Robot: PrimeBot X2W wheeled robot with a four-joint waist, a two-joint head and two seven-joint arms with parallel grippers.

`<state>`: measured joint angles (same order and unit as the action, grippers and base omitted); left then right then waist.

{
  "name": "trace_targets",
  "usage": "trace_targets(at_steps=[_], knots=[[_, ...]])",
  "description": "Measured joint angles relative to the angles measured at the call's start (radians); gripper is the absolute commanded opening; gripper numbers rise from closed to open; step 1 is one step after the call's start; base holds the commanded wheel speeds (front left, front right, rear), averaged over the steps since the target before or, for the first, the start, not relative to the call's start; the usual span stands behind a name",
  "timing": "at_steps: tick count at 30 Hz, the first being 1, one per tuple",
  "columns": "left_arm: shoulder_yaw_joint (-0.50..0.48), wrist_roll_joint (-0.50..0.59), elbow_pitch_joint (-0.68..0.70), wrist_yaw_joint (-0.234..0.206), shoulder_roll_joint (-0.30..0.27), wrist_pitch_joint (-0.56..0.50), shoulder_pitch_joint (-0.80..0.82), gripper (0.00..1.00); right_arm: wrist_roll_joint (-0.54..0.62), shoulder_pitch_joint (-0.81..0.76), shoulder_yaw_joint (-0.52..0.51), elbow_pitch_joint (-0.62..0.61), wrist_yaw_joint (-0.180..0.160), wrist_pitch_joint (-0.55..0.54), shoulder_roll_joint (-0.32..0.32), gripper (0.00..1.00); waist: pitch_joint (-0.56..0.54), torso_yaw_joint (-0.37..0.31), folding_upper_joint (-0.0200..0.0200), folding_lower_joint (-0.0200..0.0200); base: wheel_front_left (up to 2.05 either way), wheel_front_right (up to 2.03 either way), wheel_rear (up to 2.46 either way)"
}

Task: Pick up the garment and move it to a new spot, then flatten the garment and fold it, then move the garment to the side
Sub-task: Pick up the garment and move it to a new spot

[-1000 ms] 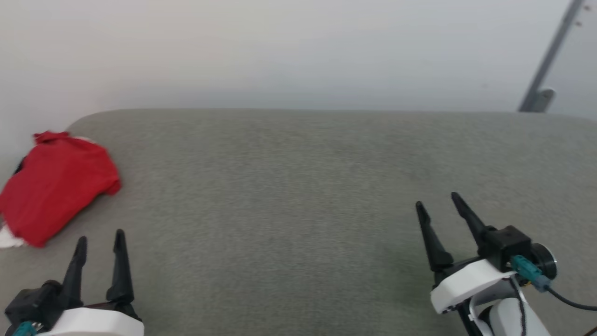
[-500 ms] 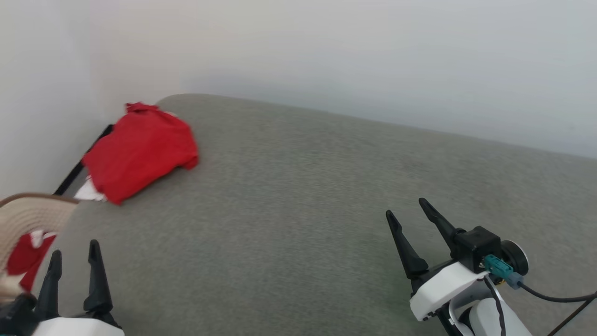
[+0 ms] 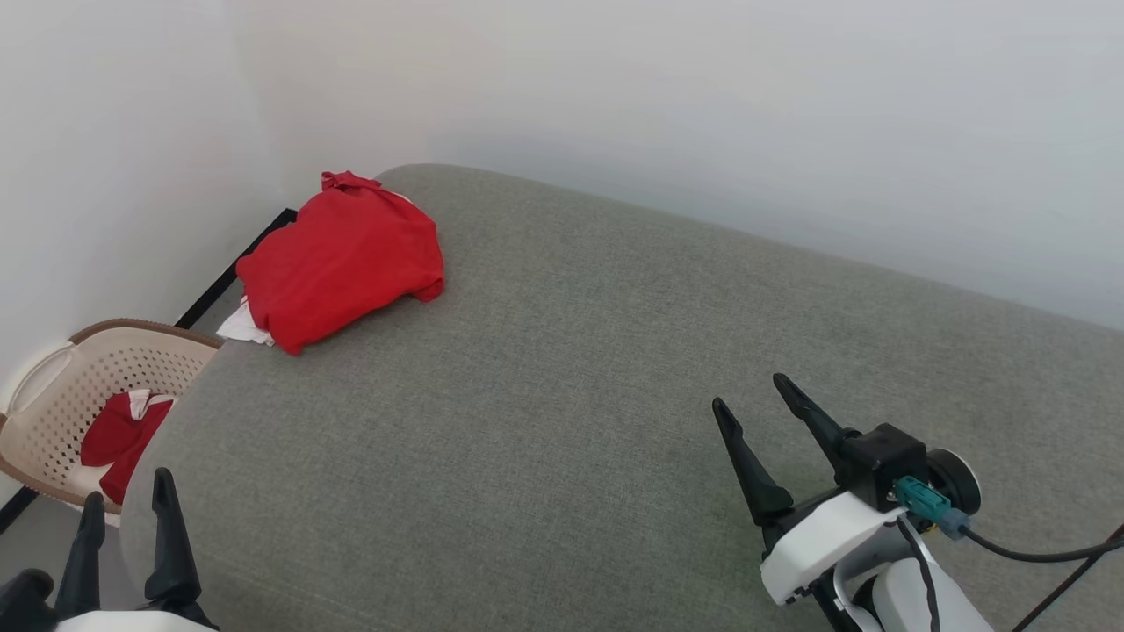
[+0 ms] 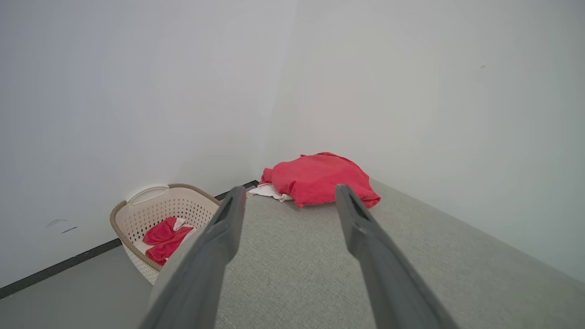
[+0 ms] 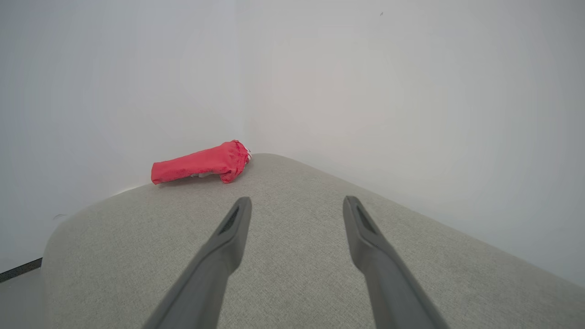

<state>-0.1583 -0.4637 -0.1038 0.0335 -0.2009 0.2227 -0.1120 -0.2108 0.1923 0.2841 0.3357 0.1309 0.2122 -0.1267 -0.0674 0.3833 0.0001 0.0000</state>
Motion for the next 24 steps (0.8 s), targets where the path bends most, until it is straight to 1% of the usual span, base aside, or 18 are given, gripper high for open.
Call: trace_targets(at_steps=[8, 17, 24], knots=[[-0.002, -0.021, -0.009, -0.003, -0.007, -0.013, 0.025, 1.0, 0.008, 0.003, -0.018, -0.007, 0.0, -0.001, -0.001, 1.0, 0.023, 0.006, 0.0, 0.0, 0.0, 0.0, 0.0], [0.015, -0.029, -0.054, 0.01, -0.05, -0.045, 0.174, 1.0, 0.028, 0.027, -0.073, -0.048, 0.0, -0.013, -0.009, 1.0, 0.086, -0.02, 0.0, 0.0, 0.0, 0.0, 0.0], [0.022, -0.049, -0.161, 0.037, -0.098, -0.064, 0.345, 1.0, 0.051, 0.056, -0.099, -0.103, 0.0, -0.036, -0.037, 1.0, 0.168, -0.058, 0.0, 0.0, 0.0, 0.0, 0.0]])
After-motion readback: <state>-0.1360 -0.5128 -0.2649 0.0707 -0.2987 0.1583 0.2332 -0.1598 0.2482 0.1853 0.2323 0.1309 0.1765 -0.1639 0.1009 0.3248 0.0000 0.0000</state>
